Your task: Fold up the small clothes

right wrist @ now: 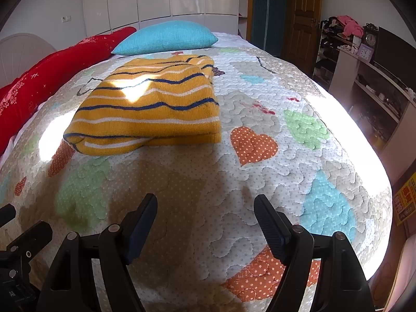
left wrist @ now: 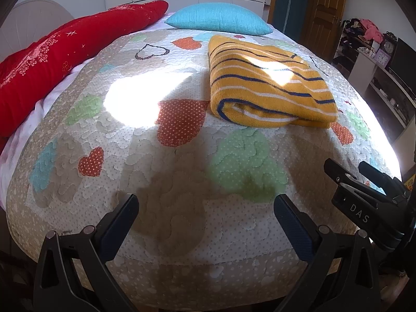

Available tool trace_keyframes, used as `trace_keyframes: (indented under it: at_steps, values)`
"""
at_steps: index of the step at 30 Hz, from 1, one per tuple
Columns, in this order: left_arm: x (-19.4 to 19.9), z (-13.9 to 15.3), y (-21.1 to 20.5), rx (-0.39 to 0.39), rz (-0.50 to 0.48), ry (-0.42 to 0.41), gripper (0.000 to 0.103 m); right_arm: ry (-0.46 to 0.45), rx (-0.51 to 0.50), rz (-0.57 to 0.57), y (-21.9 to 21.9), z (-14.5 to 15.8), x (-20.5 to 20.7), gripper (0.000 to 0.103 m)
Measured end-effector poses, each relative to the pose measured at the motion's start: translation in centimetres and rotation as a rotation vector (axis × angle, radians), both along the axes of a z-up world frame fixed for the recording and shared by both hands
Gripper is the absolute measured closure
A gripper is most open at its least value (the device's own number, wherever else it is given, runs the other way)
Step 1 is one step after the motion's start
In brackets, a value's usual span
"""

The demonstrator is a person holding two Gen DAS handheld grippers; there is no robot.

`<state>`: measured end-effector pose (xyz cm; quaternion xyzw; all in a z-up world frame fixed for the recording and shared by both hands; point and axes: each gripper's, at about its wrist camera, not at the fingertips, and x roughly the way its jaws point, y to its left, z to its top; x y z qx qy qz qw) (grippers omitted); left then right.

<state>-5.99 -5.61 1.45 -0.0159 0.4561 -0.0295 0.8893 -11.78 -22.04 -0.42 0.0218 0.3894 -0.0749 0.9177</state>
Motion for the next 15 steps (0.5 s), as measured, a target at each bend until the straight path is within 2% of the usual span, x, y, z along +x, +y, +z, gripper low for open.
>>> trace_keyframes:
  at_steps: [15]
  values:
    - [0.19,-0.64,0.61,-0.02,0.003,0.022,0.0,-0.011,-0.01,0.013,0.54,0.24,-0.21,0.02]
